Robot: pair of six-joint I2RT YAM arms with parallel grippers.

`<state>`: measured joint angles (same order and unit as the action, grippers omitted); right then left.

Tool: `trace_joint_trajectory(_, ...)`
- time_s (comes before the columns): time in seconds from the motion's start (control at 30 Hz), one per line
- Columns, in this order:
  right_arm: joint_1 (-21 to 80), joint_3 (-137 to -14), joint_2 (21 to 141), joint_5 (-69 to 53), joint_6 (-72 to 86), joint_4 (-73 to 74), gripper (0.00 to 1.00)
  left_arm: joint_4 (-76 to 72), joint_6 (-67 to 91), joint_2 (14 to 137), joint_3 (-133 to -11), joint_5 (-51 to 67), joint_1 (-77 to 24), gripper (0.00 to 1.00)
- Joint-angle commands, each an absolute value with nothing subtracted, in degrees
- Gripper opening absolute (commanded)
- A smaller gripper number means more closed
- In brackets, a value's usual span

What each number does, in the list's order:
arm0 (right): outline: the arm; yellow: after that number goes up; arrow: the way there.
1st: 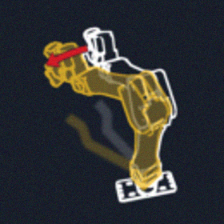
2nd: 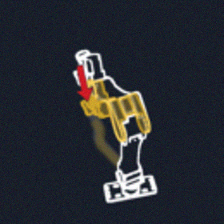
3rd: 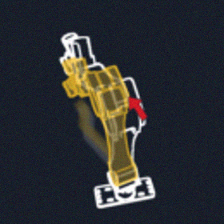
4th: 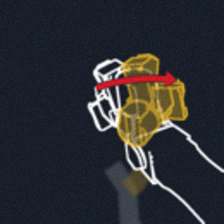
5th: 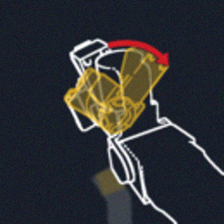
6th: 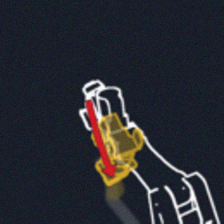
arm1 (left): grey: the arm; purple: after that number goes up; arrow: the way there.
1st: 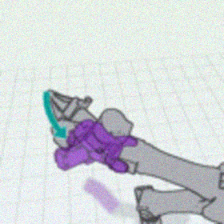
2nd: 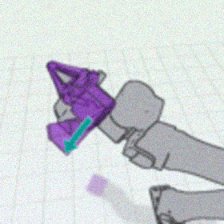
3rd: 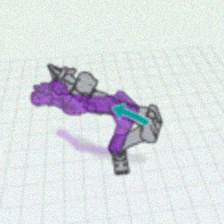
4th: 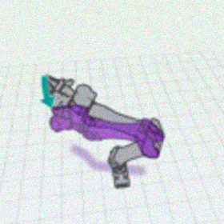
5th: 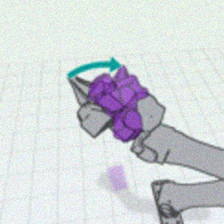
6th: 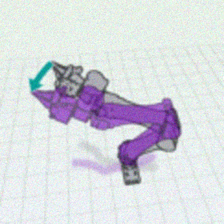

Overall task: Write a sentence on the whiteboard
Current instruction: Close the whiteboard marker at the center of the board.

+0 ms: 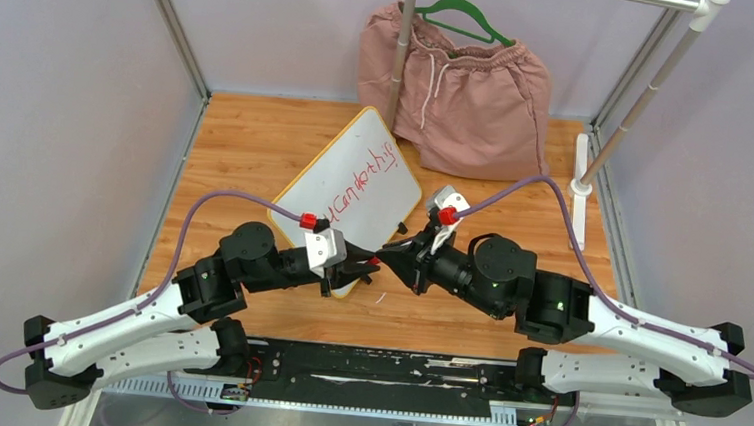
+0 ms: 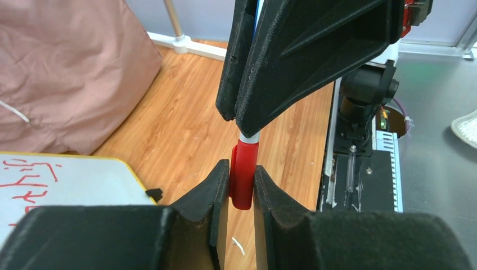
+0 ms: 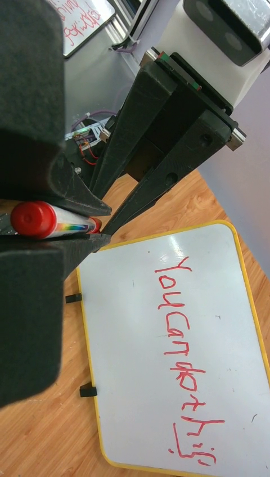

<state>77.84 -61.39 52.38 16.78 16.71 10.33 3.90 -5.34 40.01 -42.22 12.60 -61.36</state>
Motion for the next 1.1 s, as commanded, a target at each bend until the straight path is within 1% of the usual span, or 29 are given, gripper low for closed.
trace_joint_trajectory(0.0,77.6,-62.3,54.3,16.4,17.8,11.1,0.00,0.3,-3.4,40.3,-45.8,12.3,-61.7,0.00)
trace_joint_trajectory(0.07,77.6,-62.6,54.4,16.7,18.1,11.4,0.00,0.3,-3.4,40.2,-45.6,11.8,-61.7,0.00)
trace_joint_trajectory(0.13,77.6,-62.8,54.2,16.7,18.3,11.6,0.04,0.3,-3.7,39.8,-45.0,10.9,-61.8,0.00)
trace_joint_trajectory(0.23,77.6,-63.0,53.4,16.4,18.6,11.6,0.23,0.3,-3.6,38.9,-43.5,10.2,-61.7,0.00)
trace_joint_trajectory(0.3,77.6,-63.0,52.9,16.2,19.1,11.6,0.33,-0.5,-3.5,38.2,-42.5,9.9,-61.7,0.00)
trace_joint_trajectory(0.37,77.6,-62.9,52.4,16.0,19.5,11.4,0.39,-1.6,-3.3,37.7,-41.7,9.6,-61.7,0.00)
trace_joint_trajectory(0.5,77.6,-62.5,51.8,16.0,20.4,11.3,0.48,-1.7,-3.4,37.0,-41.1,8.8,-61.8,0.00)
trace_joint_trajectory(0.6,77.6,-61.9,50.4,16.3,20.9,11.1,0.53,-0.3,-4.3,37.1,-41.5,8.4,-61.7,0.00)
trace_joint_trajectory(0.7,77.6,-61.1,47.1,16.6,20.6,11.3,0.57,5.2,-6.3,37.4,-42.8,7.3,-61.7,0.00)
trace_joint_trajectory(0.8,77.6,-61.0,43.4,15.0,18.5,13.1,0.59,9.2,-8.3,36.9,-43.7,6.3,-61.7,0.00)
trace_joint_trajectory(0.9,77.6,-63.2,40.7,12.9,15.3,18.5,0.59,11.2,-11.2,36.3,-43.5,5.6,-61.7,0.00)
trace_joint_trajectory(1.07,77.6,-73.7,41.2,14.4,11.3,32.4,0.58,17.4,-19.7,38.0,-45.6,5.0,-61.7,0.00)
